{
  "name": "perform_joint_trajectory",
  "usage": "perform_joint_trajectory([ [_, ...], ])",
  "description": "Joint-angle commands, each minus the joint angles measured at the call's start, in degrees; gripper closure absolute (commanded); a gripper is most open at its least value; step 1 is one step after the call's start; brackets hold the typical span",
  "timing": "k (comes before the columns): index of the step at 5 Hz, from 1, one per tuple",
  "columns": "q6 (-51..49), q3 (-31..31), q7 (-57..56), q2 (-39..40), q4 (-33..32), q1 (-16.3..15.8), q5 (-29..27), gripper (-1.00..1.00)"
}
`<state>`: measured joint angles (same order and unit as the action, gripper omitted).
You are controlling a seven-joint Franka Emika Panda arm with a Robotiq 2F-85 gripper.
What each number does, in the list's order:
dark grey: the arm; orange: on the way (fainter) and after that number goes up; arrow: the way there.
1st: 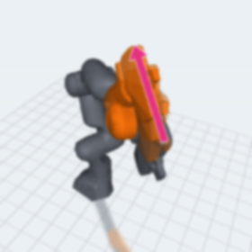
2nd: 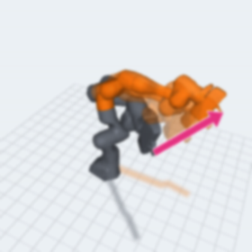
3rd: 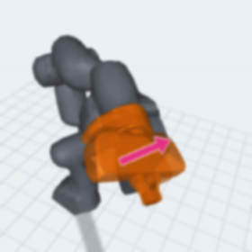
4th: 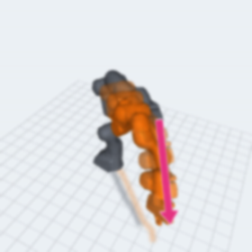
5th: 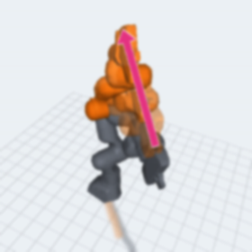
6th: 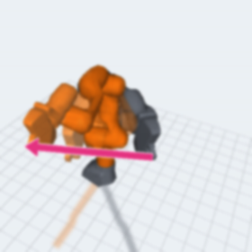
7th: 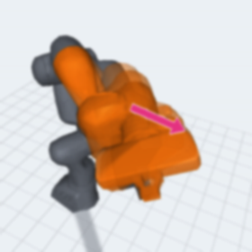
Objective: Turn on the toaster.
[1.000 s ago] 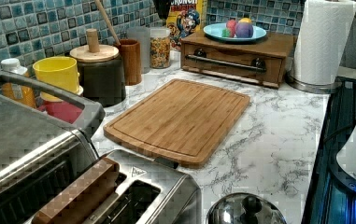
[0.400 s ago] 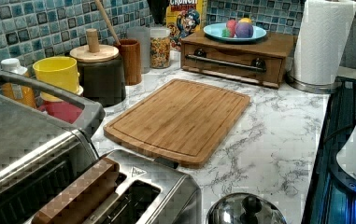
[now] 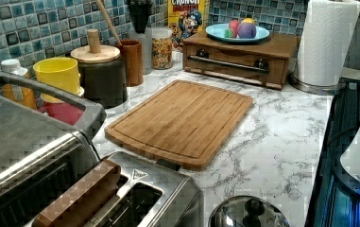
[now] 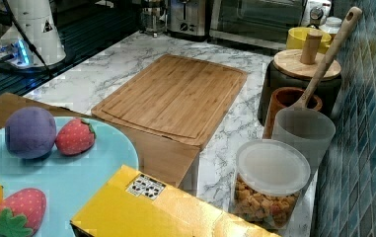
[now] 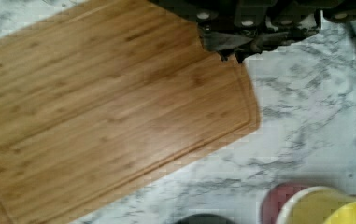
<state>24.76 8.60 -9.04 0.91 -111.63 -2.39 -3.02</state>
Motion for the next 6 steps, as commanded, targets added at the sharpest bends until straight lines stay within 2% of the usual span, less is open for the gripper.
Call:
perform_joint_trajectory([
  [1, 1.5, 6.5, -7.3, -3.1, -5.1, -3.5, -4.8, 1.00],
  [3, 2.2, 8.5, -9.8, -6.2, -10.1, -5.8, -6.9, 1.00],
  [5, 5.0, 14.2, -14.8, -11.7, -17.1, -5.5, -13.2, 1.00],
  [6, 4.3, 13.8, -15.3, -11.6, -19.9, -9.0, -13.4, 1.00],
])
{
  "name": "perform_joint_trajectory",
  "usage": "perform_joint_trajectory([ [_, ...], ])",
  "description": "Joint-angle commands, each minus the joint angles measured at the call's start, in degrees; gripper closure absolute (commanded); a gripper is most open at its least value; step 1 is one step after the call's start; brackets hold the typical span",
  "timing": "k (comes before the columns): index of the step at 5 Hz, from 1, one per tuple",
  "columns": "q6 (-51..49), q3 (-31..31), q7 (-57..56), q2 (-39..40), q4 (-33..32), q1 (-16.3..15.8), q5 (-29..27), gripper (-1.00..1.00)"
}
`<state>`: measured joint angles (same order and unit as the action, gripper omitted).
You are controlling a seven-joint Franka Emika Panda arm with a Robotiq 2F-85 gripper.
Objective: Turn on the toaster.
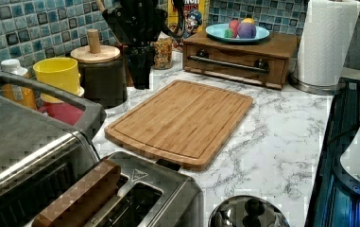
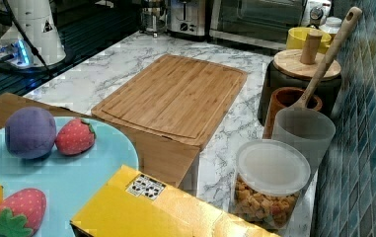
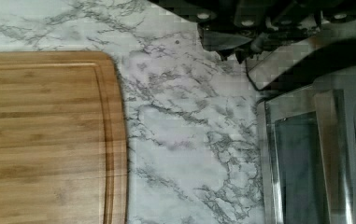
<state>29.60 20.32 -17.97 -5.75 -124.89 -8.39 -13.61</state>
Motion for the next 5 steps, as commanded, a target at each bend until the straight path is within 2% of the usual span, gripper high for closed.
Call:
perform_joint_trajectory([
  [1, -0.2, 0.2, -6.9, -4.8, -8.7, -7.7, -2.2, 1.00],
  [2, 0.2, 2.1, -8.3, -3.9, -8.7, -7.1, -4.2, 1.00],
  [3, 2.8, 2.4, -8.3, -6.5, -11.7, -8.8, -5.6, 1.00],
  [4, 3.9, 2.6, -8.2, -6.7, -11.8, -8.9, -7.7, 1.00],
  [5, 5.9, 2.8, -10.1, -9.8, -13.1, -10.2, -12.5, 1.00],
])
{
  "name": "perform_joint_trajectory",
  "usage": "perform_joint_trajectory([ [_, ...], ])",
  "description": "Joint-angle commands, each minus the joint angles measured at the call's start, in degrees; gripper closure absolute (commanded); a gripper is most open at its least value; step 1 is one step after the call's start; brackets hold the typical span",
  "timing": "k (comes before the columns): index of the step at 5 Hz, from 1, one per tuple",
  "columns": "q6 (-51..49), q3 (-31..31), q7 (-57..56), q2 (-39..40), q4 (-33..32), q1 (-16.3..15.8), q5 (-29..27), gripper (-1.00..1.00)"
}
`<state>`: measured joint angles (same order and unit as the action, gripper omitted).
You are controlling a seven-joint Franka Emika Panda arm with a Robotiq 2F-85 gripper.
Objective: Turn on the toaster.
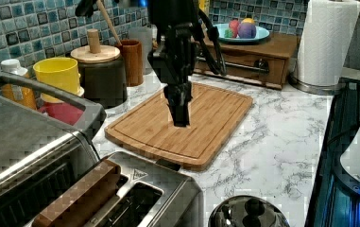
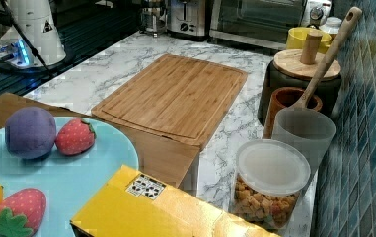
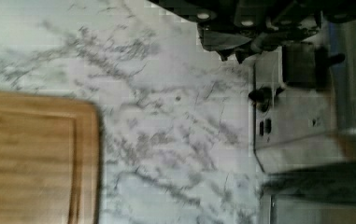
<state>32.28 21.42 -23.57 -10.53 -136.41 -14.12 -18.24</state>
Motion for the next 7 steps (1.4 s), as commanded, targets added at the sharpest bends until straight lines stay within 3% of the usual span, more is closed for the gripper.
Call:
perform_joint_trajectory([
  [1, 6.7, 3.6, -1.8, -4.2, -0.8, -4.0, -7.9, 1.00],
  [4, 11.2, 5.9, 3.7, -0.2, 1.3, -1.2, -5.6, 1.00],
  [7, 12.0, 7.7, 11.2, 7.1, 5.4, -0.4, 3.2, 1.00],
])
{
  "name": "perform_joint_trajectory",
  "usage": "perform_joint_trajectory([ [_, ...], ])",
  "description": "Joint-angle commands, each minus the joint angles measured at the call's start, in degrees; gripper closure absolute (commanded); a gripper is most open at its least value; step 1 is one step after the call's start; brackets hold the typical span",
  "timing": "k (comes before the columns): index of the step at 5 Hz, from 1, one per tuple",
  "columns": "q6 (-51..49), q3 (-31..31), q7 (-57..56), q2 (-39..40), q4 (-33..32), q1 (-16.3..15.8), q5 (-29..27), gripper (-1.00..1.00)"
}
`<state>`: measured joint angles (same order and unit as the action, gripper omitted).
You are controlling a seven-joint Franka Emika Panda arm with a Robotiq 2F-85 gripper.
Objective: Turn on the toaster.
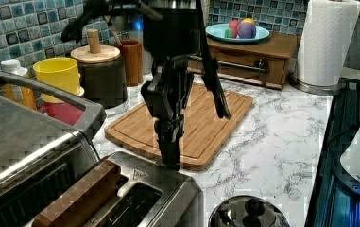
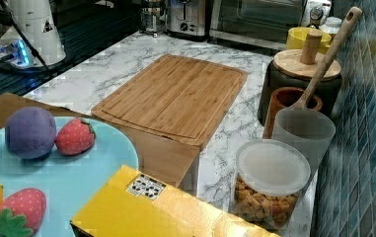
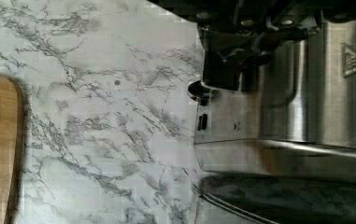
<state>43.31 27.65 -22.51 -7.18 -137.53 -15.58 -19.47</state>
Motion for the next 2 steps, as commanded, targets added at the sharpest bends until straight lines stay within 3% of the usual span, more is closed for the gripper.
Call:
perform_joint_trajectory([
  [1, 0.9, 0.6, 12.0, 6.1, 7.4, 0.8, 5.4, 1.00],
  [2, 1.4, -0.1, 11.6, 4.9, 4.7, 0.6, 3.2, 1.00],
])
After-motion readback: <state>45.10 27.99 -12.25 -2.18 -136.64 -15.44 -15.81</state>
